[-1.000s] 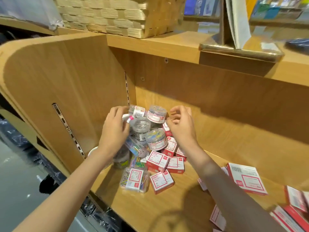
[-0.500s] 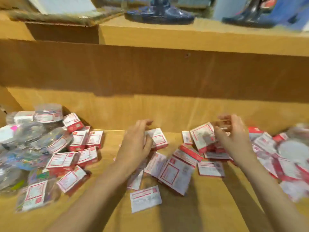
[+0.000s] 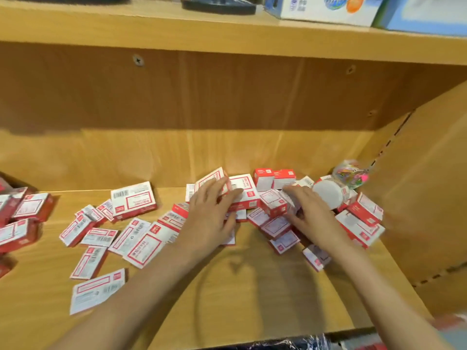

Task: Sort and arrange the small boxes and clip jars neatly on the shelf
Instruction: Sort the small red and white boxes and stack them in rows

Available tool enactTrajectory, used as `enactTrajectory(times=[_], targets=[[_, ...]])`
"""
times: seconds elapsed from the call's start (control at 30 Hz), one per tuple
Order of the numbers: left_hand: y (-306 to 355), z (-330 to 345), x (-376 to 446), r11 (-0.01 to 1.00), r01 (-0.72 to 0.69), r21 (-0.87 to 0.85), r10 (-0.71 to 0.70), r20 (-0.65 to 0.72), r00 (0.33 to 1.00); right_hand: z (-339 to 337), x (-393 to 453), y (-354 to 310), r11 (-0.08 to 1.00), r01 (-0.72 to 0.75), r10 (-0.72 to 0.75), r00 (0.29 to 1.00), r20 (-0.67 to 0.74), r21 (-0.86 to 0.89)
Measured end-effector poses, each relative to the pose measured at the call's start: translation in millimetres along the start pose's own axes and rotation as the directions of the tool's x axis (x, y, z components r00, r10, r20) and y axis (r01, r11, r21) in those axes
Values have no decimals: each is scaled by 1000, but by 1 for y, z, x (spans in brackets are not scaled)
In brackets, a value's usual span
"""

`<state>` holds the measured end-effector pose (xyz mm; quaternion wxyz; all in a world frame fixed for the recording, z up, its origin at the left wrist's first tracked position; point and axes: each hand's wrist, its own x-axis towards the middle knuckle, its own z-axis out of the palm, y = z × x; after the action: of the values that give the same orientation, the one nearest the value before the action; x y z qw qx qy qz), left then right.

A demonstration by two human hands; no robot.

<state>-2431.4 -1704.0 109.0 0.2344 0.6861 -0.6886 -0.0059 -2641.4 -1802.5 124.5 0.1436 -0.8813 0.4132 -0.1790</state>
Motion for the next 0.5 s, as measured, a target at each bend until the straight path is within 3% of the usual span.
enactTrajectory(times=[0.2, 0.33, 0.4, 0.5], targets=[[33, 6, 22, 995, -98, 19, 99, -49, 994, -18, -5, 7, 984, 56, -26, 984, -177, 171], [50, 19, 40, 967, -167, 194, 137, 160, 978, -44, -2, 13, 935, -43, 164, 933, -321, 352], [54, 22, 49, 957, -159, 242, 95, 257, 962, -55, 1, 23, 937, -66, 178, 935, -306, 343], [56, 24, 54, 994, -84, 76, 72, 152, 986, -62, 4, 31, 973, -48, 94, 976, -197, 228]])
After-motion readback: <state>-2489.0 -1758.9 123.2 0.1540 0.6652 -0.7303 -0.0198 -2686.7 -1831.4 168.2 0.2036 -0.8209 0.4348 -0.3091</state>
